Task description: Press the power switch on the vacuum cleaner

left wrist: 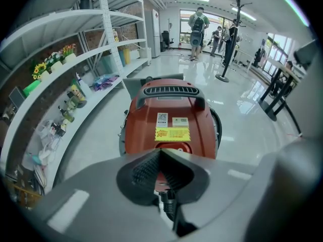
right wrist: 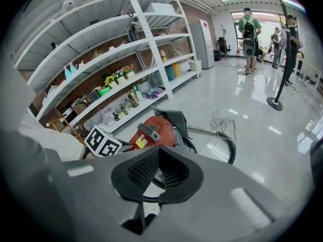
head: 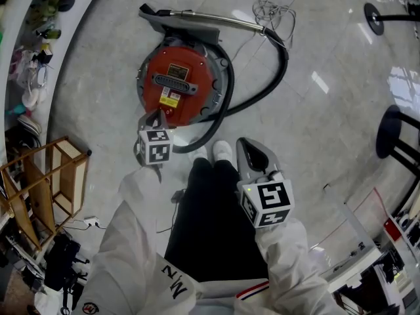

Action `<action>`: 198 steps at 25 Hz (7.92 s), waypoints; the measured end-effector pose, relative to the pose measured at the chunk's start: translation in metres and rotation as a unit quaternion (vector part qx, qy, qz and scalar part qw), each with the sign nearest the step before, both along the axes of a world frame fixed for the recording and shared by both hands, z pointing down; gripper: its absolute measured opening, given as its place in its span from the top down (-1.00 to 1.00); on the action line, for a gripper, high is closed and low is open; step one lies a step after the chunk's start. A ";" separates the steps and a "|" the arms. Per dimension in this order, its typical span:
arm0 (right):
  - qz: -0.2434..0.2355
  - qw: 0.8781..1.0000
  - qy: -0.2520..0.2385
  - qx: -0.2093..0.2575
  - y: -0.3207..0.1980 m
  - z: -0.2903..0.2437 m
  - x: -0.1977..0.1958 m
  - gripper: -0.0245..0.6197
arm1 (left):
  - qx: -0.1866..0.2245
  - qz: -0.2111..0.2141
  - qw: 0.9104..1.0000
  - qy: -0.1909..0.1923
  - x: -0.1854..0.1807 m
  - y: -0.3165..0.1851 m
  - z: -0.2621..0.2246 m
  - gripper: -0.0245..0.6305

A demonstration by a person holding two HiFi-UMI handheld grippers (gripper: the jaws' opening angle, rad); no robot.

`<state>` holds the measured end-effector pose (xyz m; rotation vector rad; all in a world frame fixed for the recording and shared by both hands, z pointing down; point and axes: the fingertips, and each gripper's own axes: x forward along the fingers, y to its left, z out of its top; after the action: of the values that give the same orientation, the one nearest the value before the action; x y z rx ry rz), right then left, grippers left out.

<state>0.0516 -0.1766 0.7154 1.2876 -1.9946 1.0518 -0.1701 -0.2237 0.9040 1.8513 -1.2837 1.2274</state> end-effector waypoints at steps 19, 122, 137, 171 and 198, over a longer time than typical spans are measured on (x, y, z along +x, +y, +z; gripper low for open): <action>-0.002 1.000 0.007 0.015 -0.002 -0.011 0.010 0.92 | 0.002 -0.001 1.000 -0.003 0.011 0.012 -0.008 0.93; -0.072 0.962 -0.027 0.263 -0.035 -0.289 0.008 0.92 | 0.343 -0.054 0.933 0.095 0.030 0.014 -0.471 0.93; -0.066 0.960 -0.014 0.273 -0.007 -0.296 0.007 0.92 | 0.355 -0.048 0.926 0.117 0.033 0.045 -0.479 0.93; -0.034 0.955 0.008 0.295 0.156 -0.305 -0.038 0.92 | 0.370 -0.017 0.916 0.153 -0.007 0.199 -0.492 0.93; -0.020 0.958 0.023 0.284 0.248 -0.305 -0.046 0.92 | 0.356 0.000 0.917 0.180 -0.011 0.296 -0.489 0.93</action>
<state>0.0053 0.0716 0.4102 1.5207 -2.3692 0.4254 -0.1807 0.0718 0.4152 2.4181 -1.6317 0.3711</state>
